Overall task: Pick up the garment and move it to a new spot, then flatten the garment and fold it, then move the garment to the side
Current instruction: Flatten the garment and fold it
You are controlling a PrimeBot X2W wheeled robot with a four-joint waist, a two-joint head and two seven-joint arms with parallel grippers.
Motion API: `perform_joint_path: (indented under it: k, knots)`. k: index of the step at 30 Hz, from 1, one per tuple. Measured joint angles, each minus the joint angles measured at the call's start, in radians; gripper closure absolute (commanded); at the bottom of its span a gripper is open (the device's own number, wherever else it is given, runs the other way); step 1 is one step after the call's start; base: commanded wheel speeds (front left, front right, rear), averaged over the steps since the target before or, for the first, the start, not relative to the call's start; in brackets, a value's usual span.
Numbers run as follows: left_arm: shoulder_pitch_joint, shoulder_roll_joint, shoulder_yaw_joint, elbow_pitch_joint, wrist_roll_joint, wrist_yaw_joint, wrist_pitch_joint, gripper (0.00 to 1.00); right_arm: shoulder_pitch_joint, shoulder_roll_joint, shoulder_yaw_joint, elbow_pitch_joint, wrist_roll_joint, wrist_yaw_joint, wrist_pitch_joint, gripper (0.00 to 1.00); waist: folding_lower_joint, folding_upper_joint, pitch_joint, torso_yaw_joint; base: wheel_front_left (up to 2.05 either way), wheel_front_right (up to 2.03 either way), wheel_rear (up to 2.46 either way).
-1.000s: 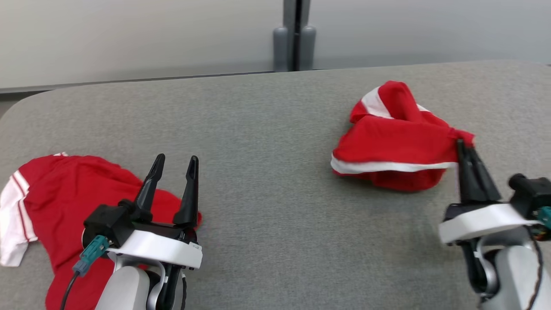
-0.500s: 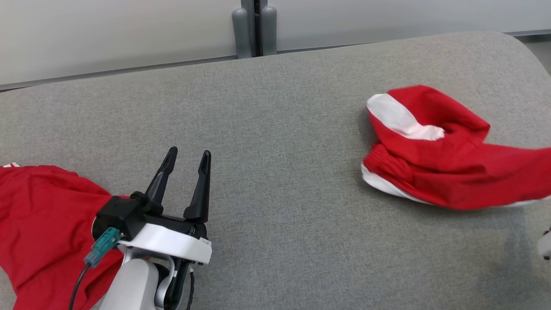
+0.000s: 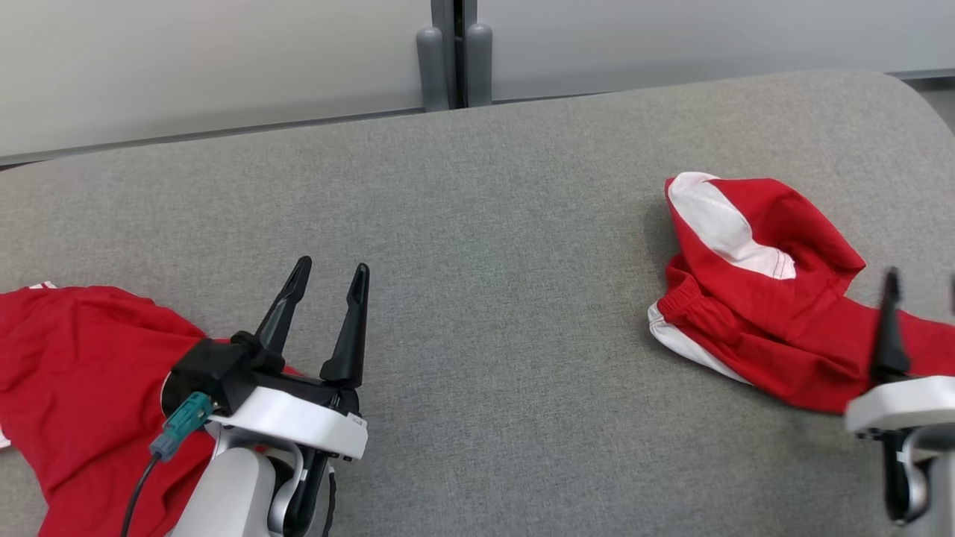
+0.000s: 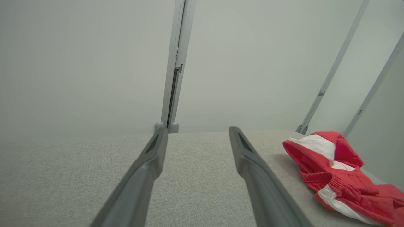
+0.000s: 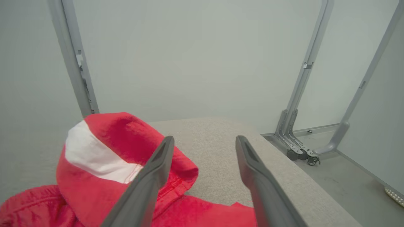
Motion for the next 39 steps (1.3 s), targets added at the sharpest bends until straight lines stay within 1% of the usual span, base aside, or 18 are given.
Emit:
perform_joint_path:
  k: [7, 10, 13, 15, 19, 25, 33, 36, 37, 38, 39]
  knots:
    - [0.015, -0.002, 0.0, -0.006, 0.0, 0.0, 0.0, 0.0, 0.015, 0.02, 0.22, -0.123, 0.062, 0.0, -0.029, 0.0, 0.0, 0.0, -0.032, 0.024, 0.0, 0.0, 0.0]
    - [0.023, -0.005, -0.003, -0.007, -0.005, 0.0, 0.0, 0.0, 0.041, 0.027, 0.299, -0.156, 0.083, 0.0, -0.03, 0.0, 0.0, 0.0, -0.043, 0.041, 0.0, 0.0, 0.0]
    - [0.039, -0.005, -0.005, -0.005, -0.005, 0.0, 0.0, 0.0, 0.071, 0.029, 0.367, -0.151, 0.083, 0.0, -0.025, 0.0, 0.0, 0.0001, -0.054, 0.06, 0.0, 0.0, 0.0]
    - [0.041, -0.006, -0.007, -0.005, -0.006, 0.0, 0.0, 0.0, 0.088, 0.031, 0.39, -0.131, 0.08, 0.0, -0.013, 0.0, 0.0, 0.0, -0.059, 0.074, 0.0, 0.0, 0.0]
    - [0.056, -0.008, -0.006, -0.005, -0.006, 0.0, 0.0, 0.0, 0.102, 0.035, 0.393, -0.09, 0.068, 0.0, 0.008, 0.0, 0.0, 0.0, -0.064, 0.099, 0.0, 0.0, 0.0]
    - [0.055, -0.009, -0.002, -0.007, -0.007, 0.0, 0.0, 0.0, 0.089, 0.04, 0.337, -0.052, 0.036, 0.0, 0.034, 0.0, 0.0, 0.0, -0.054, 0.127, 0.0, 0.0, 0.0]
    - [0.038, -0.011, -0.011, -0.013, -0.014, 0.0, 0.0, 0.0, 0.035, 0.046, 0.276, 0.027, -0.017, 0.0, 0.106, 0.0, 0.0, 0.0, -0.007, 0.155, 0.0, 0.0, 0.0]
    - [0.027, -0.012, -0.014, -0.014, -0.015, 0.0, 0.0, 0.0, 0.012, 0.048, 0.269, 0.067, -0.022, 0.0, 0.127, 0.0, 0.0, 0.0, 0.014, 0.165, 0.0, 0.0, 0.0]
    - [0.024, -0.012, -0.016, -0.013, -0.016, 0.0, 0.0, 0.0, 0.006, 0.049, 0.272, 0.08, -0.022, 0.0, 0.132, 0.91, 0.0, 0.0, 0.02, 0.168, 0.0, 0.0, 0.0]
    - [0.019, -0.012, -0.018, -0.013, -0.018, 0.0, 0.0, 0.0, -0.001, 0.049, 0.274, 0.09, -0.023, 0.0, 0.132, 1.0, 0.0, 0.0, 0.026, 0.172, 0.0, 0.0, 0.0]
    - [0.013, -0.012, -0.018, -0.013, -0.019, 0.0, 0.0, 0.0, -0.008, 0.05, 0.278, 0.096, -0.021, 0.0, 0.128, 1.0, 0.0, 0.0001, 0.031, 0.176, 0.0, 0.0, 0.0]
